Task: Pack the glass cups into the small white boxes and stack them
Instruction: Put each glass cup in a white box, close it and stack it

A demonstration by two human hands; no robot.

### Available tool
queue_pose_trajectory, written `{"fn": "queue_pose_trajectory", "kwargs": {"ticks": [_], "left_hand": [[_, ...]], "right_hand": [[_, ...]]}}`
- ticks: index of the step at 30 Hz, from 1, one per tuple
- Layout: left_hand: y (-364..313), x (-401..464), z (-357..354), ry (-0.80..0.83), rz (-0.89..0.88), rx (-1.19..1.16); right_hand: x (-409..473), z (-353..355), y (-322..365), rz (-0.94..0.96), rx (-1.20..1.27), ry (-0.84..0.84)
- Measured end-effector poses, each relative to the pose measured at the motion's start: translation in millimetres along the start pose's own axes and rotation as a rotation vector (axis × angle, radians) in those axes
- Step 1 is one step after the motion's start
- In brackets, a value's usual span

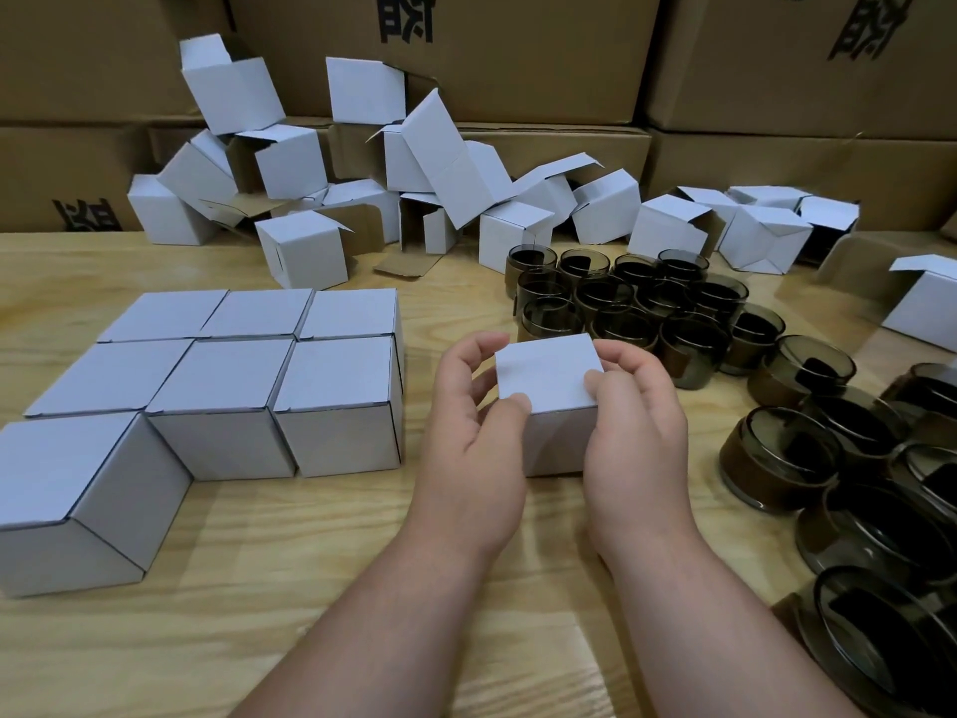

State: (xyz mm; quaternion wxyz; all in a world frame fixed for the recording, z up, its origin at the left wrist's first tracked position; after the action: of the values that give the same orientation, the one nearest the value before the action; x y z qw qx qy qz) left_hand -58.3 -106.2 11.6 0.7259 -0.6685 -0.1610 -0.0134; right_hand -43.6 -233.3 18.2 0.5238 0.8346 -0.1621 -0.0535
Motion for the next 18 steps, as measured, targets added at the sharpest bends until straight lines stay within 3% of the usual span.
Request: {"fn": "queue_pose_trajectory", "kwargs": {"ticks": [5,11,15,18], "left_hand": [[-2,-2,0,0.018,-0.003,-0.054],[-6,-2,2,-0.026,-0.006,-0.087],[-5,-2,-5,0.01,-0.029,-0.054],[-11,-8,-5,-0.004,-0.083,0.094]], "right_hand": [[2,1,2,-0.013,0.008,0.051],[13,23,3,-0.072,0.035,-0.212],[6,15,11,-0.03,0.026,-0.068],[-4,6,10,-0.025,-0.123,0.057]]}}
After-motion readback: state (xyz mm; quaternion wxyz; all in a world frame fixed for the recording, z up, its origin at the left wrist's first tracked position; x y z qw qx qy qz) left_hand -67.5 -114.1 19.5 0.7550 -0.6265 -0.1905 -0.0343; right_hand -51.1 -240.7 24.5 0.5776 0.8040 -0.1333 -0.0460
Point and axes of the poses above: each hand's wrist, its own x-axis towards the middle knuckle, its own z-axis out of the back of the hand, y = z × x, the point moved 5 cm from there along x, towards the middle knuckle, and after that the axes turned 15 degrees about x, right-handed, at the moved point
